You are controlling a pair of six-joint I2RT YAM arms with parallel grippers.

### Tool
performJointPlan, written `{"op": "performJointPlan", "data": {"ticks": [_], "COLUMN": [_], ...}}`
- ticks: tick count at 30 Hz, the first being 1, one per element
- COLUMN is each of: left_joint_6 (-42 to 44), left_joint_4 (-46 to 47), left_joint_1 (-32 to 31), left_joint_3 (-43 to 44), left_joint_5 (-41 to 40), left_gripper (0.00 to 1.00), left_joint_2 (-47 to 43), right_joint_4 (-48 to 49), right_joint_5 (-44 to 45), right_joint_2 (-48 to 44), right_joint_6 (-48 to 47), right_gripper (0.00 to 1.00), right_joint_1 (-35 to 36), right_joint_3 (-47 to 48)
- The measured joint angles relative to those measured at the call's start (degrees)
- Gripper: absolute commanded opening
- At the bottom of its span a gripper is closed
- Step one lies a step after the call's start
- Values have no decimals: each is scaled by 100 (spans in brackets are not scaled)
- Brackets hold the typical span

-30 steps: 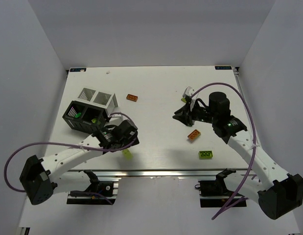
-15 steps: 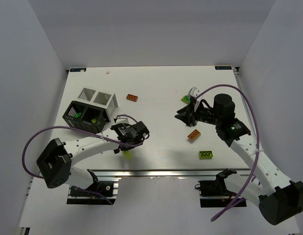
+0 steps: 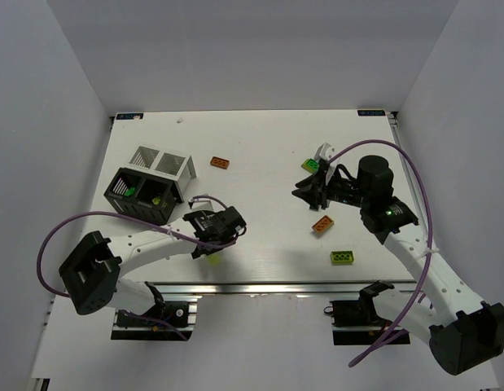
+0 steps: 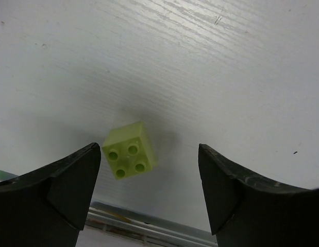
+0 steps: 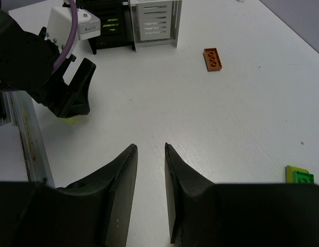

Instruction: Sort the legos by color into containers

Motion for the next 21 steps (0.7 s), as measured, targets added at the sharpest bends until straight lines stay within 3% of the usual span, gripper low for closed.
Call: {"op": "performJointPlan", "data": {"ticks": [21], "left_joint_6": [7], "left_joint_4": [389], "left_joint_1": [0], "left_joint_3": [-363], "left_joint_5": [79], "left_gripper": [75], "left_joint_2": [-2], "right_joint_4": [52], "right_joint_5": [-256], "right_joint_2": [-15], "right_joint_6": [127], "right_gripper": [34], "right_joint_1": [-243], "right_joint_3": [-101]}}
